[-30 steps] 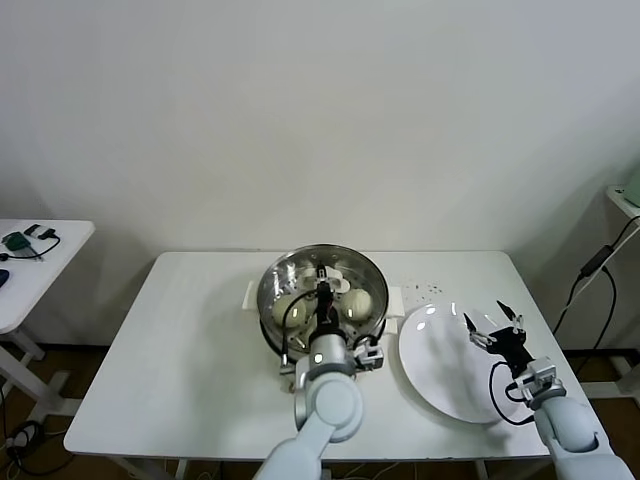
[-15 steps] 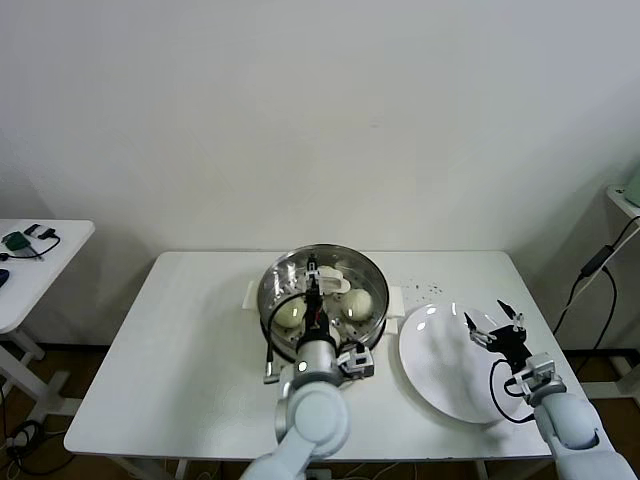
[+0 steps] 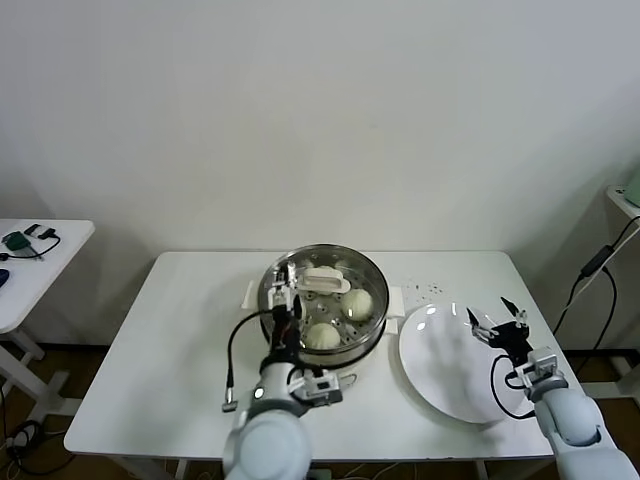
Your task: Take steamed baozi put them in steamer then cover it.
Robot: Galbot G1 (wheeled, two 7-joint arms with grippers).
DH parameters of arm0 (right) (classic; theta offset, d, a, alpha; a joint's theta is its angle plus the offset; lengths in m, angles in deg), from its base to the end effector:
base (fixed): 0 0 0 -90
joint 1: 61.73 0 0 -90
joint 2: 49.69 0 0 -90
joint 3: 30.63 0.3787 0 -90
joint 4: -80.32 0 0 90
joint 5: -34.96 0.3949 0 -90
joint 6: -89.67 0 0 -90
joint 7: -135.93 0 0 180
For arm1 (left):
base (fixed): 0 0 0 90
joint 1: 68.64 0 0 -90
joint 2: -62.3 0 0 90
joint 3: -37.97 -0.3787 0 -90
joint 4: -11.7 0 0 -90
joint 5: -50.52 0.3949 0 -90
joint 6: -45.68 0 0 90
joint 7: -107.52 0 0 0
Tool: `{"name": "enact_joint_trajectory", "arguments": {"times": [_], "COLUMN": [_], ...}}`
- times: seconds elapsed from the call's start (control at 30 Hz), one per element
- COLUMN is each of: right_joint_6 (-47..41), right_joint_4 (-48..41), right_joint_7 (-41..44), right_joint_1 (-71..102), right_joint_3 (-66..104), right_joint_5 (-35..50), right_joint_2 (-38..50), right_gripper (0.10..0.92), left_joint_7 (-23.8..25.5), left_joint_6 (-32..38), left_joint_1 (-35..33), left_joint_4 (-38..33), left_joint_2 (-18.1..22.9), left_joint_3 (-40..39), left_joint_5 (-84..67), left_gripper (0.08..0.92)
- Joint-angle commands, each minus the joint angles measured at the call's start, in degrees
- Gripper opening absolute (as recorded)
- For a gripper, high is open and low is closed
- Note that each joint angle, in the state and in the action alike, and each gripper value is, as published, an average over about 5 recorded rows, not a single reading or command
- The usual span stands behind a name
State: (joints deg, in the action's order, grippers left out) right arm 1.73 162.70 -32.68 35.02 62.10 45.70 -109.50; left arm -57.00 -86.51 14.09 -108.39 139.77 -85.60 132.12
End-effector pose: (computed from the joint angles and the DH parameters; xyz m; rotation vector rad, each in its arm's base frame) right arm 0.3456 -0.2329 -0.4067 0.1907 -2.8758 0.4694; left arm 0.2549 -0.1452 -0.2517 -0.0065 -2.3896 -1.9098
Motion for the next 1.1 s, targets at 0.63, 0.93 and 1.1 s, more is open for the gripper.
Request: {"name": "enact_joint_trajectory", "arguments": {"times": [0.63,0.93,1.1], "right_joint_6": [1.3,2.2,2.6], "right_joint_4": [7.0,6.7,6.4], "right_joint_7": [1.0,1.1,1.1], "right_joint_1": [6.0,6.5,6.4], "right_joint_3": [2.0,2.8,2.8], "right_joint_5": [4.6,5.5,5.4], "right_joint_2": [-1.5,-1.6,-2.0], "right_gripper": [0.823,0.823,0.823], "left_joint_7": [-23.5,-22.3,-21.4], "left_joint_6": [50.3,50.7,50.4], "left_joint_1": [-22.5,-23.5,-23.9], "left_joint_4": [10.6,11.0,10.4], "left_joint_2": [4.3,4.1,4.2], "left_joint_3": [46.9,45.7,45.8], "left_joint_5": [-88.6,-88.0,-87.4], "left_gripper": [0.823,0.823,0.823]}}
